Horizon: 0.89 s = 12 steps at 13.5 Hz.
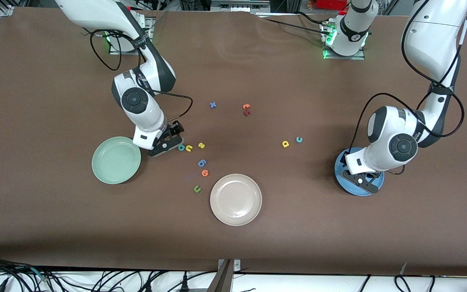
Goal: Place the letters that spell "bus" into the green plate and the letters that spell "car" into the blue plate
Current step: 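Grasp the teal p with the right gripper while the left gripper reaches letters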
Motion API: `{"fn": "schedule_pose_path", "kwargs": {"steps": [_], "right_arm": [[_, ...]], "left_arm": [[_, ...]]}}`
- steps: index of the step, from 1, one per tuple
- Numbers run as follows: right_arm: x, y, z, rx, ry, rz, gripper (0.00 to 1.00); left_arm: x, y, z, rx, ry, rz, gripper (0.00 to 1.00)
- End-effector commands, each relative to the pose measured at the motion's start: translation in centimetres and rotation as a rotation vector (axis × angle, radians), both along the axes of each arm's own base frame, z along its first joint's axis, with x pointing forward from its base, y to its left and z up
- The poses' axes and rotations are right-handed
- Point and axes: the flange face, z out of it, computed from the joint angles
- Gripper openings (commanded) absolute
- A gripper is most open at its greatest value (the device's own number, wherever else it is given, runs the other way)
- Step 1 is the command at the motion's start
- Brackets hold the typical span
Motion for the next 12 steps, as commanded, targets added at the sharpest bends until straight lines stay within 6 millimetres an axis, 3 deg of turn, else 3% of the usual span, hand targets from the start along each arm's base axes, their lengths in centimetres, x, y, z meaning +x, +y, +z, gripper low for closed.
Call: {"fn": "schedule_pose_path", "kwargs": {"steps": [1,3,5,7,9,12], "right_arm": [[-0.3,0.2,-2.0,0.009,-0.010,0.129,1.00],[-1.0,2.0,-3.7,0.022,-0.037,0.169,1.00],[-1.5,2.5,-5.9,0.007,-0.064,0.229,1.00],[-1.7,2.6,-6.6,-0.002,-0.076,0.259,1.00],[-1.7,2.6,-7.0,0.003,-0.083,0.263,0.97],[-1.9,2.8,-8.3,0.024,-0.111,0.271,0.86]], "left_arm": [[-0.9,-3.6,1.3,-0.006,-0.003,0.053,1.00],[-2.0,-6.4,1.2,-0.011,0.030,0.117,1.00],[-3.8,-9.4,0.3,-0.016,0.063,0.167,1.00],[-5.3,-11.5,-0.3,-0.015,0.084,0.225,1.00],[-7.0,-12.9,-1.2,-0.011,0.099,0.268,1.00],[-9.9,-13.1,-2.7,-0.031,0.051,0.284,1.00]]}}
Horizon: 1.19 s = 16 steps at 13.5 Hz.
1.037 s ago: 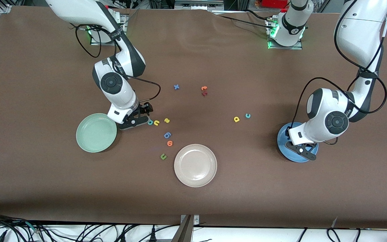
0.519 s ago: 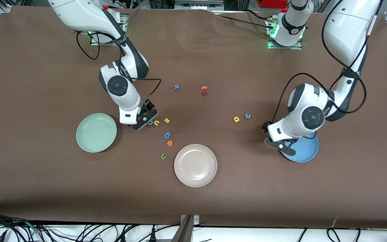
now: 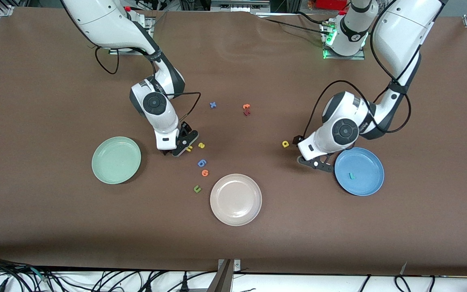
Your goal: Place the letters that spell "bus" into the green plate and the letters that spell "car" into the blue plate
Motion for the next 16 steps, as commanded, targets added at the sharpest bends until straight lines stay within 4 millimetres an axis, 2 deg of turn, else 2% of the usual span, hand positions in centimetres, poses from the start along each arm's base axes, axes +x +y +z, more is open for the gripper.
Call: {"fn": "schedule_pose_path", "kwargs": {"steps": [1,3,5,6,7,9,12,13,15,16], "right_arm": [[-0.3,0.0,-1.1,0.017,-0.026,0.026,0.81],[-0.4,0.2,-1.3,0.020,-0.027,0.029,0.71],[-0.4,0.3,-1.3,0.022,-0.030,0.030,0.45],[-0.4,0.3,-1.3,0.023,-0.030,0.025,0.31],[-0.4,0.3,-1.3,0.024,-0.031,0.025,0.23],[-0.3,0.2,-1.2,0.024,-0.033,0.022,0.16],[0.1,0.1,-0.5,0.027,-0.043,0.008,0.03],[0.2,0.1,0.1,0.031,-0.048,0.007,0.00],[0.9,-0.6,1.8,0.024,-0.051,-0.011,0.00],[1.1,-0.8,2.6,0.012,-0.039,-0.020,0.00]], "left_arm": [[-2.5,0.6,0.0,0.018,-0.035,0.006,1.00],[-3.4,-0.1,-1.0,0.006,-0.052,-0.002,1.00],[-4.2,-0.5,-1.9,0.009,-0.042,0.011,1.00],[-4.7,-1.5,-2.1,0.012,-0.037,0.005,1.00],[-5.1,-2.1,-2.4,0.016,-0.032,0.006,0.99],[-5.2,-2.2,-2.7,0.045,-0.048,-0.018,0.97],[-5.4,-2.3,-3.5,0.106,-0.076,-0.034,0.78],[-5.4,-2.4,-3.6,0.105,-0.074,-0.030,0.69],[-5.4,-2.4,-3.8,0.105,-0.073,-0.029,0.61],[-5.3,-2.5,-3.7,0.104,-0.075,-0.026,0.49]]}}
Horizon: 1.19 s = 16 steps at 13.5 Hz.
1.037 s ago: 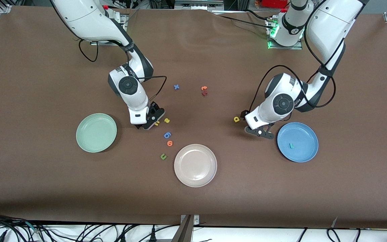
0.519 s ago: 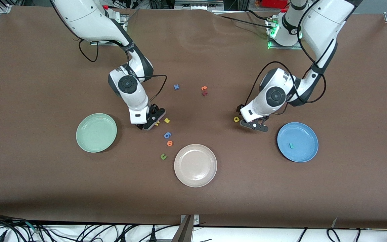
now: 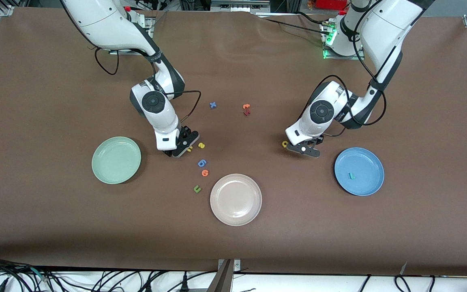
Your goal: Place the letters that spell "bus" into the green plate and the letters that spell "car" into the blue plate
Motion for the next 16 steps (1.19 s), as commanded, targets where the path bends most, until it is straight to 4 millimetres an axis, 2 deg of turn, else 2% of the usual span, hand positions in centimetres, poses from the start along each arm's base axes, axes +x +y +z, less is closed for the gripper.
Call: {"fn": "schedule_pose_path", "kwargs": {"steps": [1,2,3,6,8,11,13,14,16], "right_arm": [[0.8,-1.4,2.9,-0.023,0.011,-0.028,0.00],[1.3,-2.5,4.0,-0.037,0.017,-0.044,0.00],[1.7,-3.6,4.9,-0.050,0.026,-0.063,0.00],[3.2,-7.9,6.6,-0.084,0.044,-0.101,0.00],[4.3,-11.5,6.7,-0.091,0.068,-0.135,0.00],[5.7,-17.0,6.3,-0.092,0.083,-0.191,0.00],[6.1,-19.6,6.0,-0.110,0.084,-0.231,0.00],[6.1,-20.2,5.2,-0.118,0.092,-0.239,0.00],[6.2,-21.2,3.6,-0.130,0.096,-0.251,0.12]], "left_arm": [[-0.1,0.2,-0.2,0.016,-0.018,0.006,0.37],[0.0,0.3,0.0,0.017,-0.020,0.020,0.19],[0.0,0.3,0.0,0.016,-0.020,0.043,0.08],[0.6,0.6,0.8,0.019,-0.028,0.048,0.06],[1.4,1.1,2.5,0.032,-0.040,0.054,0.06],[4.7,2.1,7.5,0.114,0.008,0.016,0.07],[7.2,4.9,10.0,0.128,0.045,-0.043,0.07],[8.2,7.1,10.3,0.115,0.050,-0.077,0.08],[9.8,11.7,9.7,0.086,0.072,-0.124,0.10]]}}
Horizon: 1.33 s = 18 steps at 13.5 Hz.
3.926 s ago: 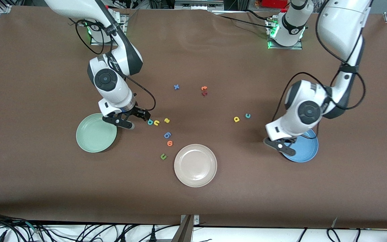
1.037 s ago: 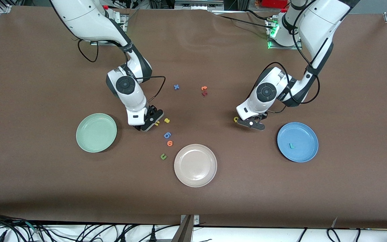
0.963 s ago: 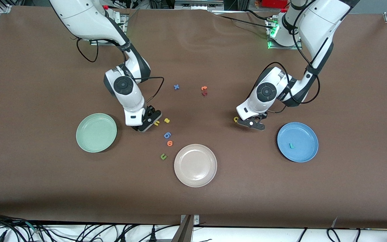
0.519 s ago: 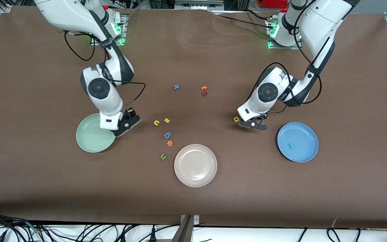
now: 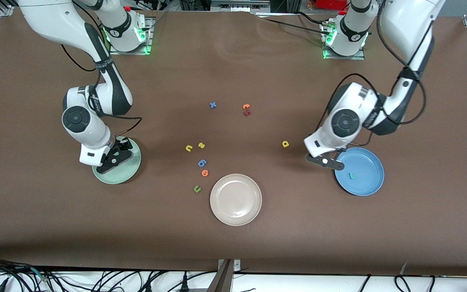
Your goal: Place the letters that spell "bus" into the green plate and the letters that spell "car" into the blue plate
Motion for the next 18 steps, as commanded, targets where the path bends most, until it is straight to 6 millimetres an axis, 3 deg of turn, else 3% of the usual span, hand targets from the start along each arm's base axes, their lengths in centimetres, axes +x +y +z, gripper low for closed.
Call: {"fn": "schedule_pose_path", "kwargs": {"steps": [1,3,4,5,6,7,8,10,14,16,18], "right_arm": [[-0.2,-0.3,-1.5,0.005,0.010,0.000,0.21],[-0.1,-0.3,-1.3,0.006,0.008,-0.006,0.74],[-0.2,-0.2,-1.2,0.008,0.009,-0.014,0.95],[-0.1,-0.1,-0.7,0.014,0.005,-0.017,1.00],[-0.1,0.2,0.4,0.020,-0.002,-0.025,1.00],[-0.3,1.6,1.3,0.030,0.000,-0.041,1.00],[-0.9,3.7,1.7,0.043,0.010,-0.092,1.00],[-2.2,9.2,1.8,0.079,0.006,-0.150,1.00],[-4.3,16.7,0.2,0.150,-0.030,-0.227,0.99],[-5.4,19.7,-1.3,0.187,-0.054,-0.383,0.99],[-5.8,20.6,-2.0,0.203,-0.067,-0.545,0.92]], "left_arm": [[1.9,5.6,-1.1,-0.017,0.034,-0.080,0.10],[2.7,8.8,-3.0,-0.048,0.028,-0.126,0.12],[3.1,10.3,-4.1,-0.069,0.024,-0.146,0.12],[3.3,11.8,-4.8,-0.088,0.022,-0.155,0.15],[3.3,11.8,-4.9,-0.093,0.025,-0.164,0.23],[3.3,11.3,-4.9,-0.094,0.025,-0.170,0.79],[3.2,11.2,-4.9,-0.098,0.027,-0.170,1.00],[3.0,9.7,-4.5,-0.108,0.029,-0.172,1.00],[1.9,3.9,-3.1,-0.210,0.046,0.012,1.00],[0.9,-0.5,-2.7,-0.203,0.042,0.089,1.00],[-0.6,-6.1,-3.3,-0.179,0.020,0.146,1.00]]}}
